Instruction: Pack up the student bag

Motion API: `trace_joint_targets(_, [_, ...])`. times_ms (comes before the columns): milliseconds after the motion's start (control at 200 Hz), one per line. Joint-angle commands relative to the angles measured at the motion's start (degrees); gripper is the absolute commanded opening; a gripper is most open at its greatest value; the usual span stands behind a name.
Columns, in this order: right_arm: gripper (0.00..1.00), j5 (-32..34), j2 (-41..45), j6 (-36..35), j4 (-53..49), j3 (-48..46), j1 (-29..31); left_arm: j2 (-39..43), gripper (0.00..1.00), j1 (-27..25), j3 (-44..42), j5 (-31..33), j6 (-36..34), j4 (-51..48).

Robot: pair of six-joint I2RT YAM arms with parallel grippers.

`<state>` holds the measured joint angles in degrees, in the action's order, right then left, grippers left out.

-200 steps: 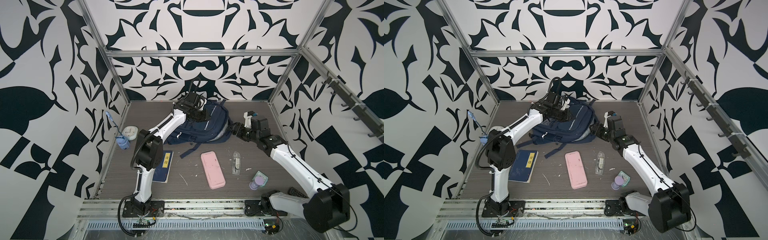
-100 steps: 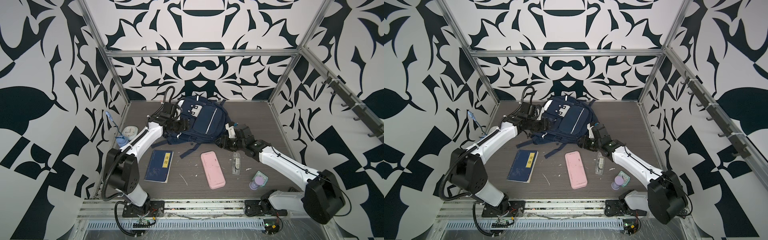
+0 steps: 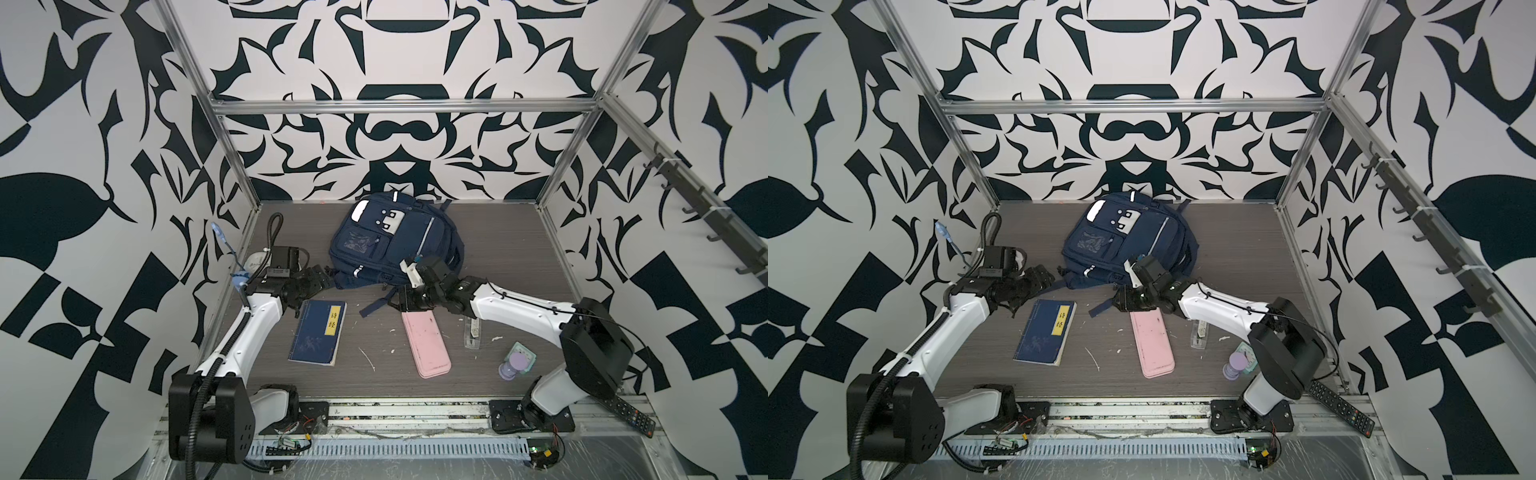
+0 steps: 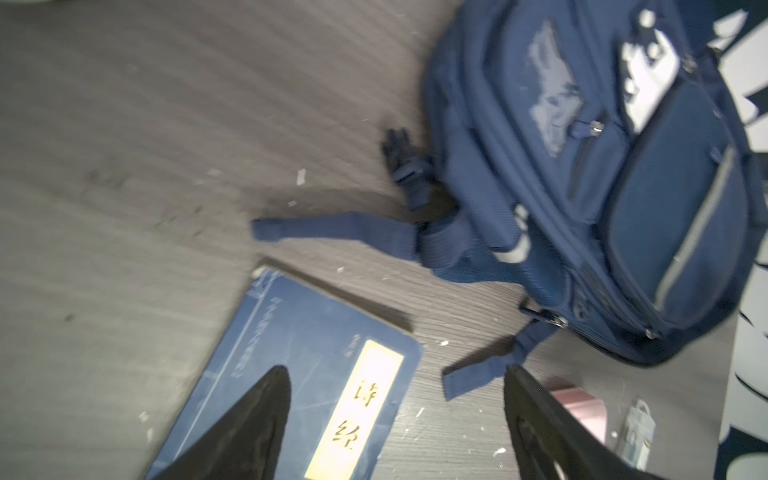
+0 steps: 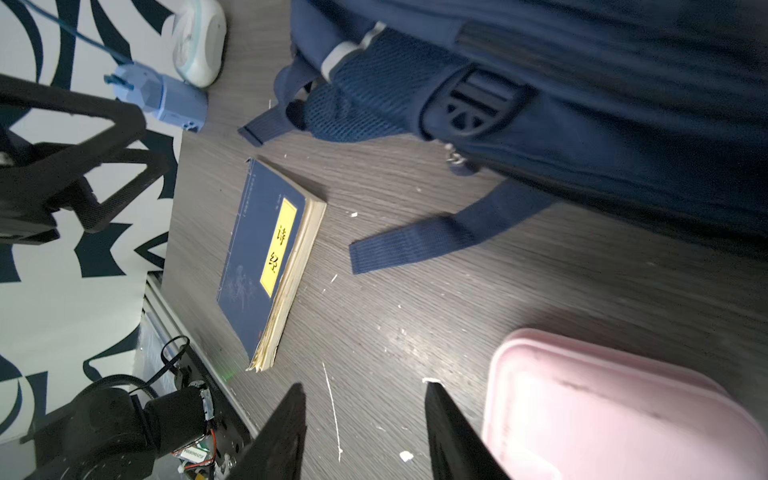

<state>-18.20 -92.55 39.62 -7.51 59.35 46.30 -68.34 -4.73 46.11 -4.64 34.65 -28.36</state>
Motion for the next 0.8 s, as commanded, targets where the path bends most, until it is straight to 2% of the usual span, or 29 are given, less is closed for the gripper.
trace_joint_targets(0, [0.49,0.35,-1.87,-2.24,-0.67,4.08,2.28,0.27,0.84,1.96,-4.12,2.30,4.08,1.47])
trace_joint_targets(200, [0.49,0.31,-4.44,-3.41,-1.80,5.55,4.88,0.06,0.84,2.96,-8.86,5.05,6.69,4.26])
trace_joint_targets(395, [0.50,-0.96,-6.21,-4.18,-2.09,6.36,6.24,-1.55,0.84,3.33,-10.71,8.85,6.24,5.53])
trace_joint_targets(700, [0.51,-1.04,-8.78,-5.91,-4.70,8.38,8.07,-4.26,0.84,7.07,-13.18,5.53,5.89,8.55])
trace_joint_targets(795, [0.51,-0.78,-9.30,-6.22,-5.31,8.97,8.21,-7.89,0.84,7.04,-13.77,3.78,6.29,9.71])
